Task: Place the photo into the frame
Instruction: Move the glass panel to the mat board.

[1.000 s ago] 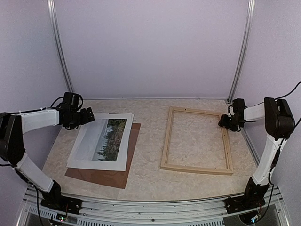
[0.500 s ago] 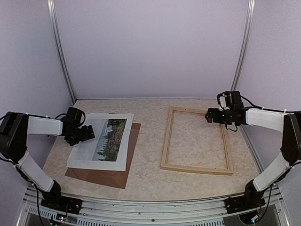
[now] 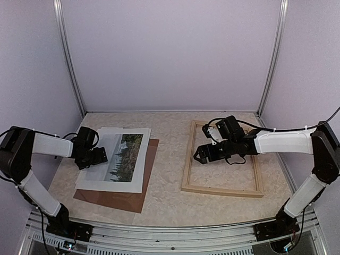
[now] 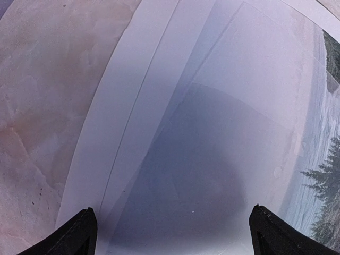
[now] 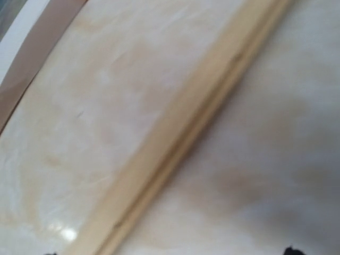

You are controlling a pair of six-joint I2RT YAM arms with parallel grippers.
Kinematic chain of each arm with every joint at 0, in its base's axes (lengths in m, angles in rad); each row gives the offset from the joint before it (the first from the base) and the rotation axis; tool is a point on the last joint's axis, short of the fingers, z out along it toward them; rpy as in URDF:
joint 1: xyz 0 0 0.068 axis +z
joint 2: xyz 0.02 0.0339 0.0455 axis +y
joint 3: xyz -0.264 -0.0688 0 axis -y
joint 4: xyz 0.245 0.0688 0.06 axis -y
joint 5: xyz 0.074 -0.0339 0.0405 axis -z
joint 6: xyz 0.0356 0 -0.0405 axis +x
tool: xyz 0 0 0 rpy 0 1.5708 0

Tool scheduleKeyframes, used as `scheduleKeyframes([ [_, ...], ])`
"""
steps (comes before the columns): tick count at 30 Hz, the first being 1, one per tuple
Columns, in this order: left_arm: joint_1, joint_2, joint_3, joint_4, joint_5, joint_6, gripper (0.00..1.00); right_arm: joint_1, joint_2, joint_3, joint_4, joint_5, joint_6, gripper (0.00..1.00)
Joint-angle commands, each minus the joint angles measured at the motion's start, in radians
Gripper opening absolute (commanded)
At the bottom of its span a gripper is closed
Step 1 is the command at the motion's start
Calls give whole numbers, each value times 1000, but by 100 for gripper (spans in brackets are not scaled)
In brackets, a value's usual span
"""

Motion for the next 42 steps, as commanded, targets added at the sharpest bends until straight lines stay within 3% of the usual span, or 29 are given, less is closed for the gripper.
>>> scheduleKeyframes([
  [1,-42,-28,-59,12,18,-44,99,59,57,53,9,-17,40,91],
  [14,-168,-190,-198,41,106,-149,90,209,223,189,-5,-41,97,90],
  [25,-259,-343,-282,64,227,-198,76,273,372,284,-4,-84,196,87],
  [29,-257,-377,-275,4,199,-169,76,272,419,315,-38,-52,246,86],
  [36,-265,-354,-266,-37,105,-174,86,271,478,403,-137,21,256,87],
  [42,-276,-317,-260,-16,152,-161,83,271,533,469,-188,32,255,87],
])
